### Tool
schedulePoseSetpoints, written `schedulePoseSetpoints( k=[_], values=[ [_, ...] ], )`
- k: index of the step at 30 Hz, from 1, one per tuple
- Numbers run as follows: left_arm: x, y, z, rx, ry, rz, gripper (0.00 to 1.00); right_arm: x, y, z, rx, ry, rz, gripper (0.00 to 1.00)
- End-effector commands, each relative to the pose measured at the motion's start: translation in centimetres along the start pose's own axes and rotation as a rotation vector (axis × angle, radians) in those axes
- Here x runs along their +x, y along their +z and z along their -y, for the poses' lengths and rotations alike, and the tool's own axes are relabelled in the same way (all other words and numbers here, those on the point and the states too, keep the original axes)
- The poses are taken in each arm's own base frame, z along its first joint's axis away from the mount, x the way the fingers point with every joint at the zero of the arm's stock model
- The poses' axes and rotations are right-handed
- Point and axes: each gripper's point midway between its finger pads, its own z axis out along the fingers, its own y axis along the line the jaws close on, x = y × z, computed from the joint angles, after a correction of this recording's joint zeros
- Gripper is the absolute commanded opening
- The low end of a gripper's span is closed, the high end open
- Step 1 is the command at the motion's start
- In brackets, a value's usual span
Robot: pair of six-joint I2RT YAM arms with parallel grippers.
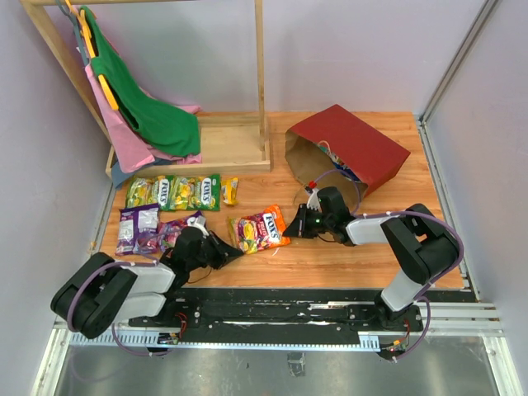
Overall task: Take the snacks out of the paper bag
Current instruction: Adjust the snack at the center of the board.
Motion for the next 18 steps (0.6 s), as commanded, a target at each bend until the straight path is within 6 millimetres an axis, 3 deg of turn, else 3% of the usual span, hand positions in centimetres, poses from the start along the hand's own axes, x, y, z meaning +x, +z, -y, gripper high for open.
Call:
schedulePoseSetpoints(
  k=[1,9,18],
  values=[
    [-0.4,-0.2,-0.7,-0.047,0.034,0.027,0.01,0.1,-0.1,0.4,0.005,-0.003,0.01,0.01],
    [-1.7,-2.0,-0.6,-0.093,0.088,0.099,0.0,0.1,-0.2,0.5,0.002,0.0,0.014,0.01],
    [-0.2,-2.6,-2.9,-0.141,0.095,0.051,0.0,0.2,-0.5,0.4,0.005,-0.002,0.021,0.01]
  ],
)
